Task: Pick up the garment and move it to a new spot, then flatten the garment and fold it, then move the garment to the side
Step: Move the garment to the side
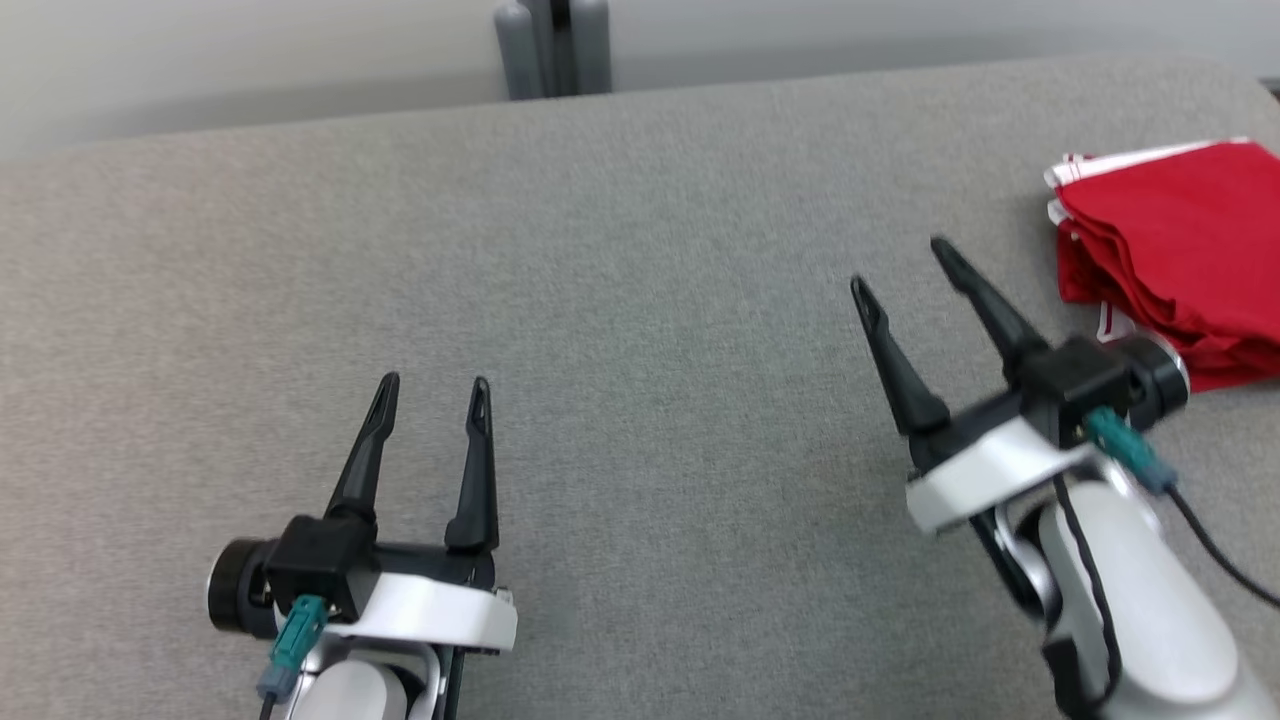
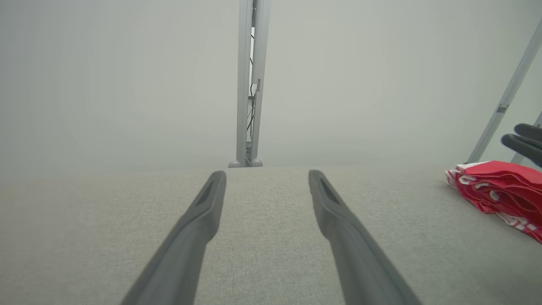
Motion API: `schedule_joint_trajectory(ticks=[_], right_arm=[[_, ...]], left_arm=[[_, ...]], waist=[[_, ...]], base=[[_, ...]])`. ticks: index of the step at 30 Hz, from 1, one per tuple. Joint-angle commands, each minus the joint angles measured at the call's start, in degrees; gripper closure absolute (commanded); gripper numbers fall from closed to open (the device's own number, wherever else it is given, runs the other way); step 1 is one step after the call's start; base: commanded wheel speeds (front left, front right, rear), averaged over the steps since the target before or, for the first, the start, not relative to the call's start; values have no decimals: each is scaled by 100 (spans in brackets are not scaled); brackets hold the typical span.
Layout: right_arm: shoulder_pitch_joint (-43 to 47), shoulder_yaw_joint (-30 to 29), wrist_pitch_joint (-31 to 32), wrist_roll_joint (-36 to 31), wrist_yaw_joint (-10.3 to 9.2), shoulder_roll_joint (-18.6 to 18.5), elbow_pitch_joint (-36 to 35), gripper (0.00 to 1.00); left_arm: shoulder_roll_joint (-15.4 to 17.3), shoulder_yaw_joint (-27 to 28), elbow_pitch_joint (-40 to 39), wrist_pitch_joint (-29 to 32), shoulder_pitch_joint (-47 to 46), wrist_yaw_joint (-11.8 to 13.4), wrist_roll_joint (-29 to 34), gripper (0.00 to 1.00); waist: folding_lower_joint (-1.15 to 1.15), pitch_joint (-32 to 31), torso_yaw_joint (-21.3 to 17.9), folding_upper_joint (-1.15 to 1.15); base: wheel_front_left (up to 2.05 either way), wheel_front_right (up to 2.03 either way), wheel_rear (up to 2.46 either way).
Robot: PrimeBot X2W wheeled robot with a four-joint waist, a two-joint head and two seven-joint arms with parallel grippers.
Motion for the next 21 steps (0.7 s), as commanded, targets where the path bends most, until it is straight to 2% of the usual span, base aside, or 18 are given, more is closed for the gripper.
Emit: schedule_joint_trajectory(ticks=[1, 7, 15, 21], right_arm=[[270, -80, -3, 64, -2, 9, -138, 0], [1545, -523, -3, 275, -2, 196, -832, 0], [2760, -1257, -3, 288, -2, 358, -1270, 0], [3181, -1270, -3, 517, -2, 424, -1337, 0]], left_arm=[[8, 43, 36, -37, 92, -15, -74, 0], [-27, 287, 54, -54, 596, -119, -181, 0], [-80, 670, -148, -51, 1247, -310, -29, 0], [-122, 990, -229, -52, 1664, -474, 96, 0]], waist=[[0, -330, 221, 0], [0, -845, 358, 0], [0, -1338, 504, 0], [0, -1533, 498, 0]], base=[[0, 0, 0], [0, 0, 0], [0, 0, 0], [0, 0, 0]])
